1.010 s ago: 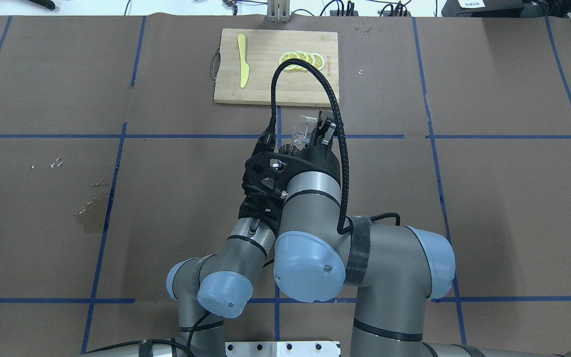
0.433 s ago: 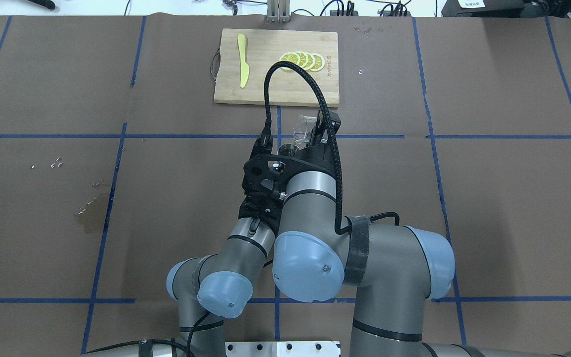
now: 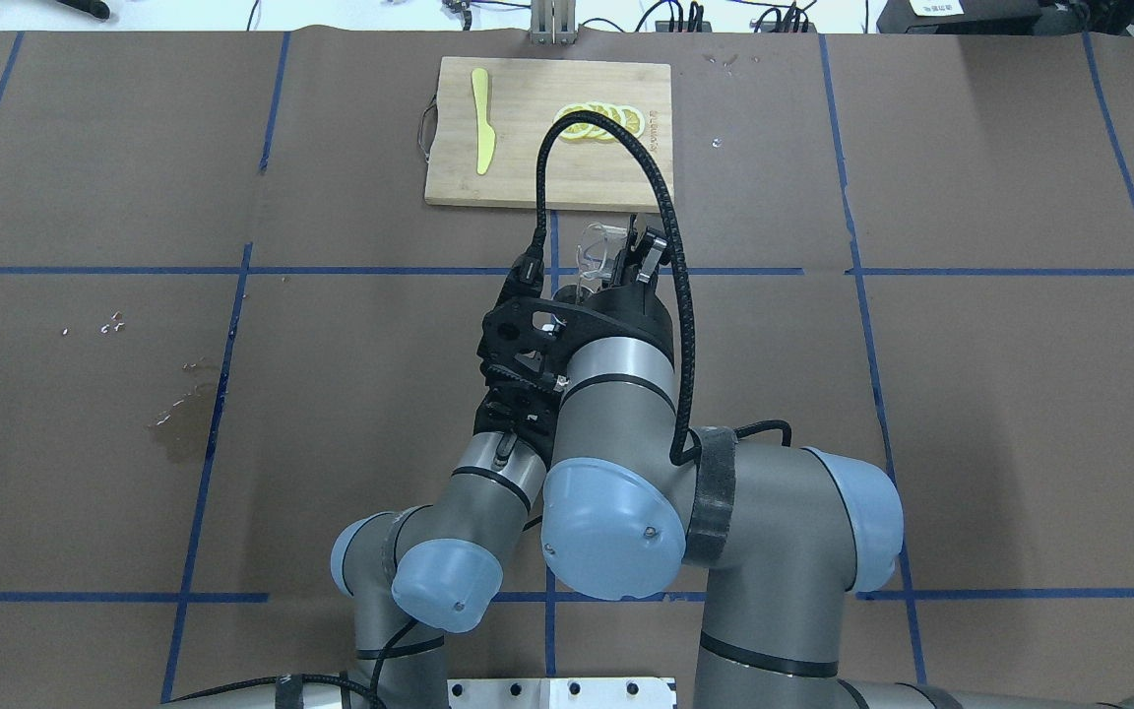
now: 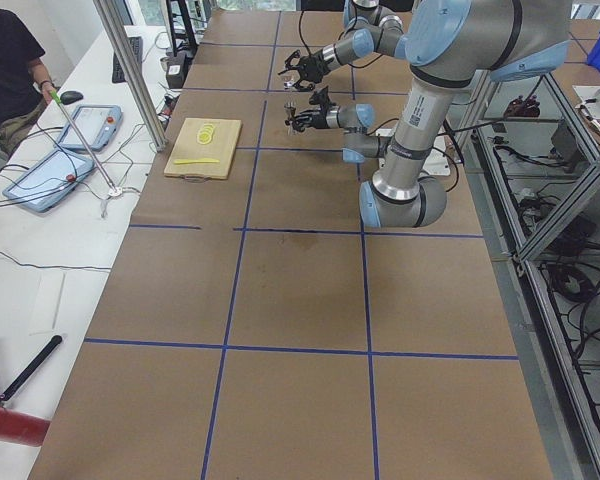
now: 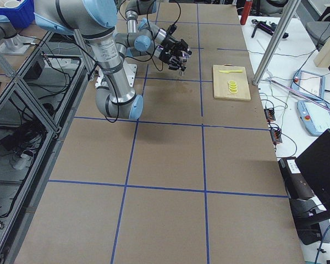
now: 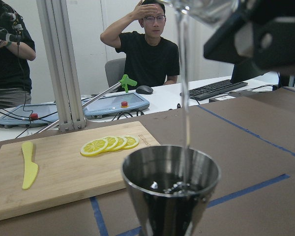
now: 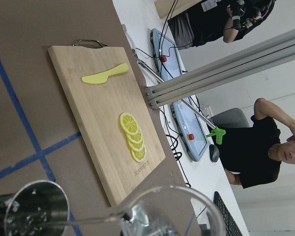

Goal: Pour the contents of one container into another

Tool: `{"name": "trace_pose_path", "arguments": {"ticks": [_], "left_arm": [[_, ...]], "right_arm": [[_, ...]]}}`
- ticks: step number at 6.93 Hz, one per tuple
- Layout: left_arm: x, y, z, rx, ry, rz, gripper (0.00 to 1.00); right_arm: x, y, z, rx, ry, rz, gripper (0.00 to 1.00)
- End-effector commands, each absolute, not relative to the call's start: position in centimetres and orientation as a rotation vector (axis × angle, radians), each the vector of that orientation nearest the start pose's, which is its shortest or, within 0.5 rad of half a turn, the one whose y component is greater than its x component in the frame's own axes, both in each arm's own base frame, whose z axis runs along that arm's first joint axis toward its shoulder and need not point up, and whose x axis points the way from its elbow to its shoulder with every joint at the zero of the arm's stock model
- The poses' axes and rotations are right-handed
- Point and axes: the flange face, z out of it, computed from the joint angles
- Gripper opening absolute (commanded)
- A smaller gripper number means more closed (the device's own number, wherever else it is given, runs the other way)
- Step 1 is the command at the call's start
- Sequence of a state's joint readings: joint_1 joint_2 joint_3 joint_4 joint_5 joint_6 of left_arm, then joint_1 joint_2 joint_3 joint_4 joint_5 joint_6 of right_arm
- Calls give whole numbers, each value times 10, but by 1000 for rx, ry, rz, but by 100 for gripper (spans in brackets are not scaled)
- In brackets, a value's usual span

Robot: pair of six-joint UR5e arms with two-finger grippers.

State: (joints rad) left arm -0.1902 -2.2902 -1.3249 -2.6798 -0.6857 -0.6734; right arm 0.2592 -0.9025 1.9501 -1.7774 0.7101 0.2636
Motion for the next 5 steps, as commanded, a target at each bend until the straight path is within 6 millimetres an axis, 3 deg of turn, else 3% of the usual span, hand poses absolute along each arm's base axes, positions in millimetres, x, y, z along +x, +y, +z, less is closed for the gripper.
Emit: {"name": "trace_pose_path", "arguments": {"ticks": [1, 3, 5], "left_arm": [[635, -336, 199, 1317, 886, -152, 0], [623, -336, 203, 1323, 890, -156, 0], [583, -334, 232, 1329, 885, -163, 0]], "right_arm": [[-500, -347, 132, 1156, -150, -373, 5], [-490, -347, 140, 1163, -382, -95, 5], [-464, -342, 171, 1121, -562, 121, 1]]}}
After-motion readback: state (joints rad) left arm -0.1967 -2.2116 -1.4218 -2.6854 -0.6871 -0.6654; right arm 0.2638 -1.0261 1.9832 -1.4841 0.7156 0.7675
